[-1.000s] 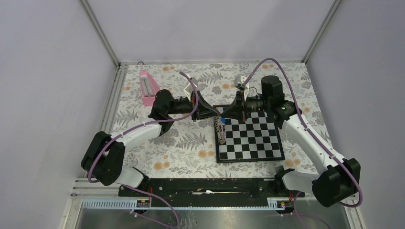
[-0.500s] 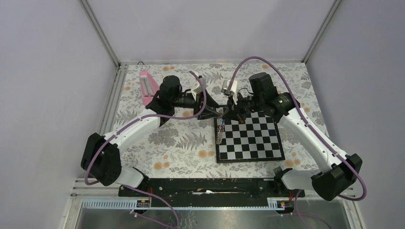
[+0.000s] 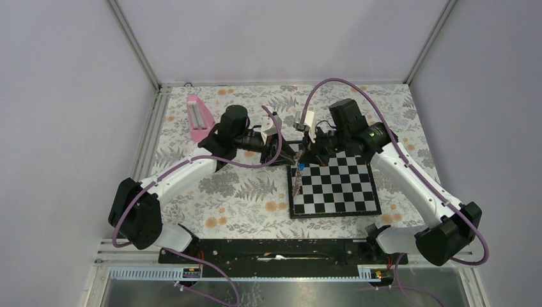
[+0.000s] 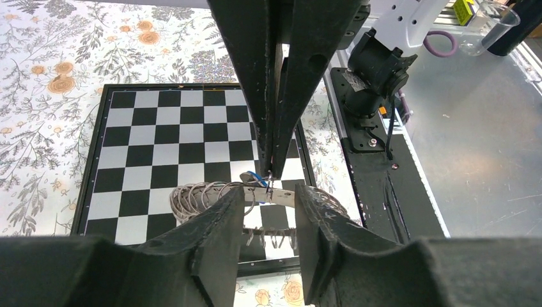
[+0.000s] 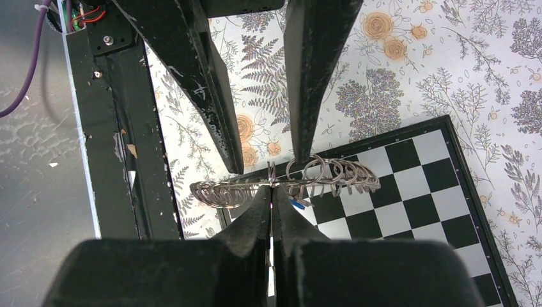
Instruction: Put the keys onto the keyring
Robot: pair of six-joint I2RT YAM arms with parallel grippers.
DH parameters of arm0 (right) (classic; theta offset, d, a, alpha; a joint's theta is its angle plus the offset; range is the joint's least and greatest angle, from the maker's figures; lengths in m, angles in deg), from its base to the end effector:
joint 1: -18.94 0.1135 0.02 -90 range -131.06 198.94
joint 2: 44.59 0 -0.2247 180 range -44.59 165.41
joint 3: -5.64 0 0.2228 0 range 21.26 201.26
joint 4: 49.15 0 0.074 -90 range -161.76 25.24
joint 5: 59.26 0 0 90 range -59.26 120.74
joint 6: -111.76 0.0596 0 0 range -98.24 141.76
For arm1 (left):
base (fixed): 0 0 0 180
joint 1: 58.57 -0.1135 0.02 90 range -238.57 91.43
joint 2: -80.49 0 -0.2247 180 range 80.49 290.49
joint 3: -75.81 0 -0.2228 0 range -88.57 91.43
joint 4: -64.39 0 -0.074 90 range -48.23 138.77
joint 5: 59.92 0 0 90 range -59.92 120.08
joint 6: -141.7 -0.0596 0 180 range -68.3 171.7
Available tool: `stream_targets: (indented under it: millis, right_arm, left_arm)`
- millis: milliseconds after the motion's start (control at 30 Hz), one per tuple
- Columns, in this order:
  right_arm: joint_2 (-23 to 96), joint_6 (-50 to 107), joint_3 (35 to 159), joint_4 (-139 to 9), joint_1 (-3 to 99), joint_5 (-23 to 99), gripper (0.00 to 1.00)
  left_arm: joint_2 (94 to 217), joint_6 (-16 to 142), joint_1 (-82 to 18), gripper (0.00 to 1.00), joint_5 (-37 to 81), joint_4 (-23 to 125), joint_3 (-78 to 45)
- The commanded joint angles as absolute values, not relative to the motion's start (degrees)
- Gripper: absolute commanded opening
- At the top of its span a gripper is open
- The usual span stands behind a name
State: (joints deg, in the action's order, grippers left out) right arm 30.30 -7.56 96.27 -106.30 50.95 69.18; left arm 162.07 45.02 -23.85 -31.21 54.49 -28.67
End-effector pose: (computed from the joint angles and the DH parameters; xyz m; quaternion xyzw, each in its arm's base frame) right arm 0.2062 0.1726 0.3110 -0.5554 0.6712 0.3091 0.3814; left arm 0.2228 -0.2180 0.2840 0.5299 0.5341 -0.5203 0.4040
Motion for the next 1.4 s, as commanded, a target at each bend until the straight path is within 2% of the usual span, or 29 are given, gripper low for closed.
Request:
stream_targets:
  millis: [0,467,600,700,767,933,1167,1367]
  right_arm:
    - [29.96,-7.51,98.29,-104.68,51.51,70.01,0.00]
    - [29.22,-6.68,96.79,-103.07,51.52,69.86,0.00]
    - [29.13,-6.62,96.64,-102.93,51.56,69.77,0.00]
    - [28.99,-6.55,96.38,-102.61,51.50,69.69,0.00]
    - [28.70,-6.54,96.05,-102.29,51.48,69.53,0.00]
    - [26.08,-4.95,93.77,-98.54,51.41,67.22,0.10]
    - [21.64,-1.43,89.75,-92.65,48.07,70.45,0.31]
    - [18.49,-3.81,86.66,-92.29,46.81,73.66,0.41]
  left_arm:
    - [161.90,43.09,-23.31,0.36,-33.38,55.47,-26.20]
    - [163.35,43.09,-22.20,0.22,-33.94,55.48,-26.05]
    - [163.46,43.09,-22.01,0.12,-33.99,55.50,-25.91]
    - [163.73,43.32,-22.04,0.00,-34.07,55.45,-25.71]
    - [163.74,43.75,-22.01,0.00,-34.13,55.41,-25.57]
    - [163.00,49.93,-22.37,0.00,-32.73,60.78,-27.30]
    - [161.50,72.07,-22.98,0.00,-33.01,85.52,-35.53]
    - [161.01,81.59,-22.97,0.00,-31.78,94.50,-38.46]
